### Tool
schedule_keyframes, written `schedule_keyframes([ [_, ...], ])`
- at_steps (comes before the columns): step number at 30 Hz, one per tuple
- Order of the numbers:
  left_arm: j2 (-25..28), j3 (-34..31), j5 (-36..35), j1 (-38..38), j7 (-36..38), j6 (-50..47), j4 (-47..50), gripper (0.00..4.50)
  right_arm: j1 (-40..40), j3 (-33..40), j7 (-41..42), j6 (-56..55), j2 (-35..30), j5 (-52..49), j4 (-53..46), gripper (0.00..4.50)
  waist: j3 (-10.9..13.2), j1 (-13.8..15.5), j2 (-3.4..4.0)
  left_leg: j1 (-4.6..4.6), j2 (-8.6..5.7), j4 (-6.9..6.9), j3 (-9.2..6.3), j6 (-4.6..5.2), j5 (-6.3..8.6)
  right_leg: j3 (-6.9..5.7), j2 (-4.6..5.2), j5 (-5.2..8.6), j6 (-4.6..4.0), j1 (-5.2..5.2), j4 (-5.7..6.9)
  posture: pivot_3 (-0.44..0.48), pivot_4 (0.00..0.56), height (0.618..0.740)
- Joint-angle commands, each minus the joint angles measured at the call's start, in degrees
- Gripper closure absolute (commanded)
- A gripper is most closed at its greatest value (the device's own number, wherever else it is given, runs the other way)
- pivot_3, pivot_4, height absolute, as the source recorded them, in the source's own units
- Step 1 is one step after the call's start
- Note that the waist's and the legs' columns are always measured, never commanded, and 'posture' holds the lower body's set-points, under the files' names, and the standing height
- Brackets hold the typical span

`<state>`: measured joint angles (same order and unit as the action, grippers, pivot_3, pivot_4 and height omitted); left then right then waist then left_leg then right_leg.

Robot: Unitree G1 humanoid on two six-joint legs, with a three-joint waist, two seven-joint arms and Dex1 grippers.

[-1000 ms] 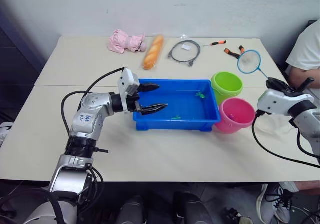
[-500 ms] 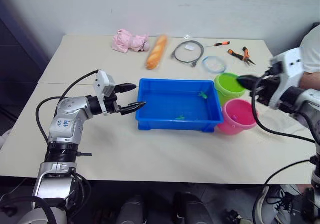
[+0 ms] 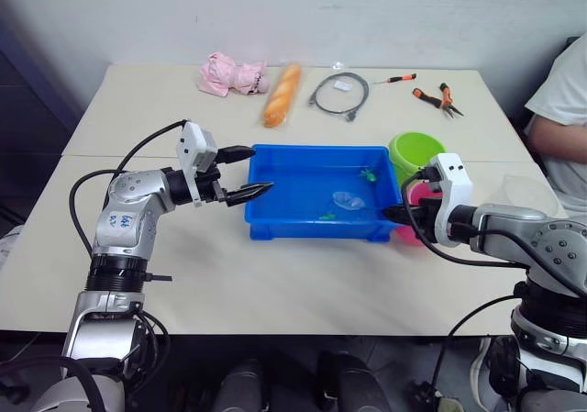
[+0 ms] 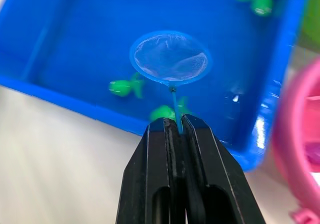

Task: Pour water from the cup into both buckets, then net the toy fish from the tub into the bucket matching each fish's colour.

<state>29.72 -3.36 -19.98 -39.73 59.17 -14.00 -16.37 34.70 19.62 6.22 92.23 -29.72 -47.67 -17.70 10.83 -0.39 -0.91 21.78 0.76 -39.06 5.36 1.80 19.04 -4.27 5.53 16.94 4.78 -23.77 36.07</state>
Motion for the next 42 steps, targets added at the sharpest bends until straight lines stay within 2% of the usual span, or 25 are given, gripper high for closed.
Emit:
schedule_keyframes([
  [1, 0.2, -0.3, -0.4, -0.7, -0.1, 0.6, 1.5, 0.04, 2.0, -0.4, -2.2, 0.3, 0.1, 1.0, 1.1, 4.5, 0.0, 0.0, 0.0, 0.0, 0.0, 0.0, 0.0, 0.0, 0.0, 0.0, 0.0, 0.0, 0.0, -0.01, 0.0, 0.0, 0.15, 0.738],
  [4, -0.1, -0.1, -0.4, -0.7, -0.2, 0.5, 1.9, 0.04, 2.8, -2.5, -3.4, 0.3, -0.7, 2.5, 4.0, 4.5, 0.0, 0.1, 0.0, 0.0, 0.0, 0.0, 0.0, 0.0, 0.0, 0.0, 0.01, 0.0, 0.0, 0.0, -0.01, 0.0, 0.15, 0.738],
  [9, -1.0, -0.6, -1.2, -0.9, -1.0, -0.2, 2.3, 0.04, 5.6, -2.7, -4.8, 0.3, 1.8, 6.1, 6.2, 4.5, 0.0, 0.1, 0.0, 0.15, 0.0, -0.03, 0.0, 0.01, 0.0, -0.01, 0.01, 0.0, 0.0, -0.1, 0.0, 0.0, 0.15, 0.738],
  [16, -1.2, 0.0, -0.2, -1.0, -1.1, 0.2, 1.4, 0.04, 7.5, -6.4, -4.9, -2.1, 3.2, 12.5, 6.7, 4.5, 0.0, 0.1, 0.0, 0.58, -0.04, -0.07, 0.09, 0.0, -0.04, 0.03, 0.01, 0.0, 0.01, -0.65, 0.25, 0.0, 0.15, 0.738],
  [23, -1.5, 0.1, 0.0, -1.9, -0.9, 0.5, 0.5, 0.04, 7.9, -6.4, -3.8, -2.7, 5.3, 16.3, 6.9, 4.5, 0.0, 0.1, 0.0, 0.6, -0.05, -0.1, 0.14, -0.01, -0.07, 0.05, 0.01, 0.0, 0.0, -0.74, 0.37, 0.0, 0.15, 0.738],
  [30, -2.2, 0.5, 0.0, -2.2, -0.9, 0.7, 0.4, 0.04, 7.8, -5.4, -5.2, -8.0, 8.4, 20.9, 6.0, 4.5, 0.0, 0.1, 0.0, 0.6, -0.05, -0.1, 0.15, -0.01, -0.07, 0.06, 0.01, 0.0, 0.0, -0.76, 0.39, 0.0, 0.15, 0.738],
  [34, -2.2, 0.6, -0.2, -2.2, -0.9, 0.8, 0.2, 0.04, 6.8, -6.9, -5.0, -13.1, 7.9, 23.4, 5.4, 4.5, 0.0, 0.1, 0.0, 0.6, -0.06, -0.1, 0.15, -0.02, -0.07, 0.06, 0.01, 0.0, 0.0, -0.76, 0.39, 0.0, 0.15, 0.738],
  [42, -2.2, 0.6, -0.3, -2.0, -0.7, 1.0, 0.0, 0.04, 4.1, -10.5, -1.4, -15.5, 5.9, 23.8, 1.5, 4.5, 0.0, 0.1, 0.0, 0.61, -0.06, -0.1, 0.14, -0.01, -0.08, 0.06, 0.01, 0.0, 0.0, -0.75, 0.39, 0.0, 0.15, 0.738],
])
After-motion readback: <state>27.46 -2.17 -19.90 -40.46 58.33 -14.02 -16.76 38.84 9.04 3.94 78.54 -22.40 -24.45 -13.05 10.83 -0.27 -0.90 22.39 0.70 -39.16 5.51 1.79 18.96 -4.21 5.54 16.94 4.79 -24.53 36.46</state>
